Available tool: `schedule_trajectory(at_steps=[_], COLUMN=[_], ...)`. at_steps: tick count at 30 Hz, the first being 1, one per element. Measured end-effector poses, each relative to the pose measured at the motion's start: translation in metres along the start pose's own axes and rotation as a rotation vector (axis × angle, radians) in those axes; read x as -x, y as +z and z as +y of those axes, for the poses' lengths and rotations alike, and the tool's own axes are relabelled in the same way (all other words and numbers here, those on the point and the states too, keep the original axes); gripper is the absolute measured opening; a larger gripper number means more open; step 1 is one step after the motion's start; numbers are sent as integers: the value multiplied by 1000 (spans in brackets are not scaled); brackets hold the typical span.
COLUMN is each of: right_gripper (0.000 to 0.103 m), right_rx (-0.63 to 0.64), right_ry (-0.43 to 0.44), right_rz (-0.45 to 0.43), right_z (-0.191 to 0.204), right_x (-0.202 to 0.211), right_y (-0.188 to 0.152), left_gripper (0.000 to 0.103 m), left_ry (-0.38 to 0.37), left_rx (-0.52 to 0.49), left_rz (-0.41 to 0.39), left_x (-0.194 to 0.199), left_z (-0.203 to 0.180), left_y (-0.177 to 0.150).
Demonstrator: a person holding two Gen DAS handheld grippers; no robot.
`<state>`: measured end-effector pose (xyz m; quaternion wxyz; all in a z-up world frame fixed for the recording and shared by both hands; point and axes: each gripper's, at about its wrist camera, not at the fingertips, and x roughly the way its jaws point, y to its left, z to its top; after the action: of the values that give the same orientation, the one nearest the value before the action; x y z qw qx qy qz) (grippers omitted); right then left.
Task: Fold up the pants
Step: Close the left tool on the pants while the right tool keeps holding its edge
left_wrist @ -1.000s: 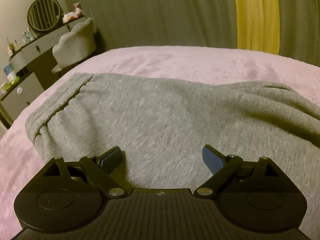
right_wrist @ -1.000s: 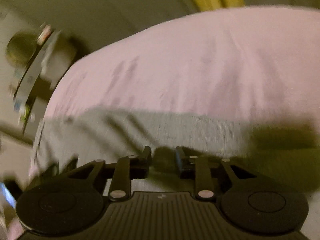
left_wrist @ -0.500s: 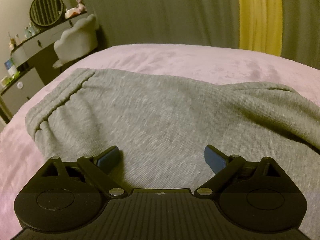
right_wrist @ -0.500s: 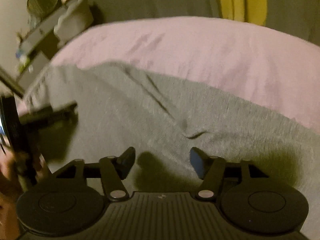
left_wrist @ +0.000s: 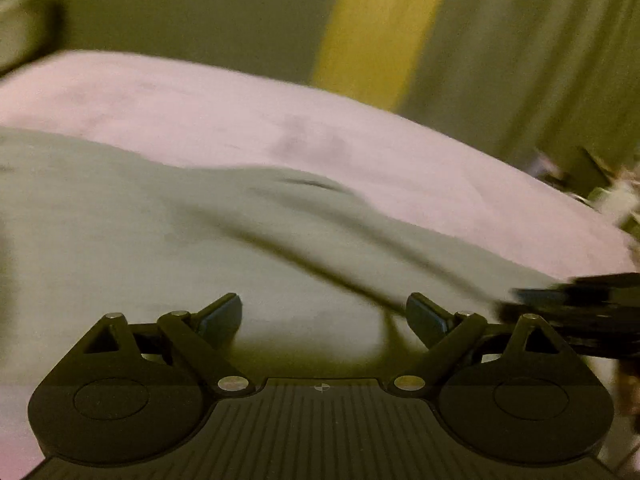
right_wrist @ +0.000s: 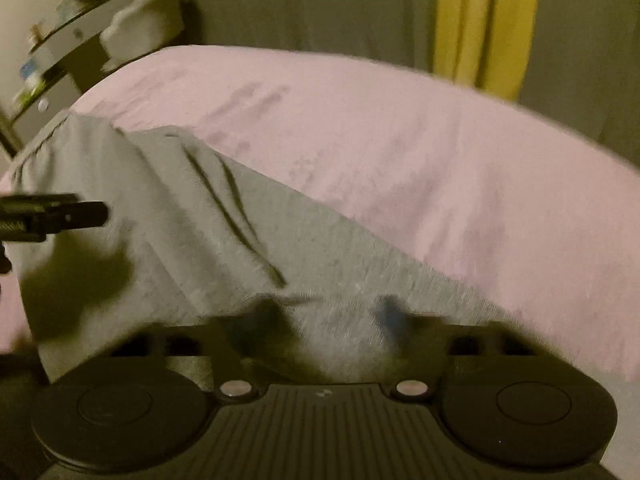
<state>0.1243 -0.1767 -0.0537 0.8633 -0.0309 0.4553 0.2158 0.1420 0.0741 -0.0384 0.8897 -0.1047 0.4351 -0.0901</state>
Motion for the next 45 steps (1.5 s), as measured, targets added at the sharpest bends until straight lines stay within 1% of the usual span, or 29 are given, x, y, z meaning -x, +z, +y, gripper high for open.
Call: schedule_trajectory(at_steps=[2, 4, 6, 7, 8, 9, 10, 11, 12, 13, 14, 15, 18, 20, 22, 24, 26, 29, 31, 33, 34, 35, 36, 37, 38, 40, 41, 42, 45], right_gripper=[12, 11, 10, 10, 10, 10, 10, 10, 10, 10, 10, 11, 21, 41, 44, 46, 51, 51, 51, 52, 55, 55, 56, 62, 74, 83, 83, 83, 84], right_rx=[-69, -119, -125, -135, -144, -152, -164, -175, -179, -185, -191, -201, -276, -353, -430, -465, -506, -553, -585, -678, -704, -705, -656, -564, -467, -273, -189, -139, -28], right_ry=[5, 38, 47, 51, 58, 67, 69, 74, 80, 76, 76, 84, 120, 135, 167, 208, 243, 304, 334, 416, 450, 453, 433, 387, 337, 200, 138, 103, 33], right_rz=[-11, -29, -33, -47, -51, -53, -59, -61, -62, -71, -81, -89, -120, -136, -151, -176, -177, -127, -56, 24, 50, 62, 59, 48, 33, 30, 34, 32, 20], right_z=[-9, -16, -16, -16, -15, -15, -14, -14, -15, -16, -18, -19, -31, -40, -50, -54, -57, -61, -62, -65, -67, -67, -63, -58, -50, -36, -29, -27, -22], right_x=[5, 12, 18, 22, 24, 26, 28, 29, 31, 33, 37, 39, 47, 48, 47, 47, 41, 18, 0, -15, -20, -20, -16, -9, -2, 5, 4, 3, -7], right_y=[-3, -11, -22, -28, -32, -35, -37, -39, -40, -42, -44, -45, -39, -33, -25, -18, -9, 3, 7, 2, 0, -2, -2, 1, 4, 9, 12, 12, 20], left_gripper=[95, 95, 93, 91, 88, 79, 69, 60, 37, 21, 18, 14, 11, 11, 11, 11, 10, 10, 11, 11, 11, 11, 11, 11, 11, 11, 11, 11, 11], left_ry=[27, 62, 52, 69, 104, 146, 187, 202, 218, 229, 210, 181, 97, 72, 57, 45, 27, 0, -15, -25, -28, -30, -31, -33, -35, -39, -40, -42, -40], left_rx=[1, 32, 62, 66, 81, 97, 102, 99, 96, 87, 94, 126, 248, 277, 265, 257, 262, 254, 261, 275, 278, 272, 270, 268, 267, 273, 277, 281, 281], left_rz=[45, 72, 60, 66, 90, 116, 116, 97, 74, 61, 53, 43, 35, 31, 22, 16, 15, 14, 14, 19, 19, 16, 15, 14, 13, 14, 15, 16, 17], left_x=[-19, -30, -33, -36, -43, -53, -58, -57, -51, -47, -43, -38, -27, -18, -9, -2, 2, 8, 7, 6, 6, 6, 5, 4, 4, 3, 3, 3, 4], left_z=[-11, -16, -22, -26, -25, -25, -26, -27, -27, -26, -22, -14, 9, 14, 14, 15, 17, 21, 25, 27, 28, 28, 28, 28, 29, 30, 30, 31, 30], left_y=[8, 18, 31, 36, 39, 41, 41, 41, 40, 38, 35, 30, 19, 14, 12, 10, 6, 0, -3, -4, -4, -4, -4, -4, -5, -6, -6, -6, -6])
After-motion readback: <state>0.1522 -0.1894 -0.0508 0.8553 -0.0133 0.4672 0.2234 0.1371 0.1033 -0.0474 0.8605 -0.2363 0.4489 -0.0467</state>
